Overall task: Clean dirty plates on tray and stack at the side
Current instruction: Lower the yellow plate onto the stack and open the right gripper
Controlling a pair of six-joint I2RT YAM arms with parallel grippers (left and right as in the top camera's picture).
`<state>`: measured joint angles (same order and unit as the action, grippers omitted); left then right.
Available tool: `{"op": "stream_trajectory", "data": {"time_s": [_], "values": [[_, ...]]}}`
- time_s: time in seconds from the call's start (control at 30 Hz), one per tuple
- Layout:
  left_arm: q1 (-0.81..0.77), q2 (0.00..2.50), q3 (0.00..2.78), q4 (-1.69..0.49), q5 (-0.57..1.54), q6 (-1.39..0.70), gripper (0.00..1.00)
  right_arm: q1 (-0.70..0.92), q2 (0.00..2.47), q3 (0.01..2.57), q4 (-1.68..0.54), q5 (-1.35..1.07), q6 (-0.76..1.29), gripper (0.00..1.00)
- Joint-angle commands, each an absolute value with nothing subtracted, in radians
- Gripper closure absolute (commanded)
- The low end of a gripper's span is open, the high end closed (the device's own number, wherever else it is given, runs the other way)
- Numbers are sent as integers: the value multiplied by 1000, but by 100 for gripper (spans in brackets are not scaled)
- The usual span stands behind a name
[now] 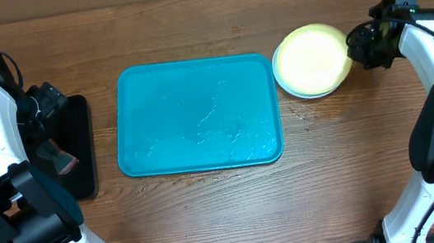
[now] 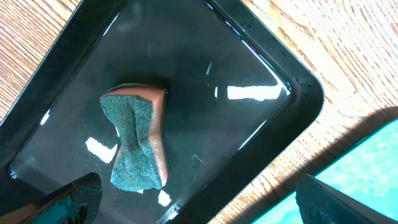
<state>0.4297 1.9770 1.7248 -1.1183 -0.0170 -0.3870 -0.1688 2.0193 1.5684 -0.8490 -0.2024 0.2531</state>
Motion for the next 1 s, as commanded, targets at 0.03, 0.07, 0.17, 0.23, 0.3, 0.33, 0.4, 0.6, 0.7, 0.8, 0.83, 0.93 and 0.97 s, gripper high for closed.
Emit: {"op": "stream_trajectory", "data": {"time_s": [0.03,0.07,0.17,0.23,0.3,0.33,0.4,0.6,0.7,0.8,0.83,0.93,0.97], "values": [[425,1974,1743,-1117,-7,-382,0,-149,2011,1559,-857,-230,267,88],[425,1974,1743,-1117,-7,-382,0,-149,2011,1559,-864,-230,267,80],[425,1974,1743,-1117,-7,-382,0,-149,2009,1559,-912,-247,266,67],[425,1974,1743,-1118,-7,-381,0,-149,1998,1559,-957,-265,265,67],[425,1974,1743,-1117,-7,-382,0,-149,1972,1559,-1002,-264,260,66],[425,1974,1743,-1117,-7,-382,0,-149,1950,1559,-1027,-264,258,66],[425,1974,1743,-1117,-7,-382,0,-149,1904,1559,-1070,-263,249,65],[425,1974,1743,-1117,-7,-382,0,-114,1698,1559,-1244,-260,205,0],[425,1974,1743,-1117,-7,-382,0,-50,1612,1559,-1309,-260,205,0],[425,1974,1743,-1117,-7,-382,0,37,1547,1559,-1349,-260,205,0],[425,1974,1743,-1118,-7,-382,0,76,1526,1559,-1357,-260,206,0],[425,1974,1743,-1117,-7,-382,0,181,1480,1559,-1375,-261,210,0],[425,1974,1743,-1117,-7,-382,0,208,1472,1559,-1386,-261,210,0]]}}
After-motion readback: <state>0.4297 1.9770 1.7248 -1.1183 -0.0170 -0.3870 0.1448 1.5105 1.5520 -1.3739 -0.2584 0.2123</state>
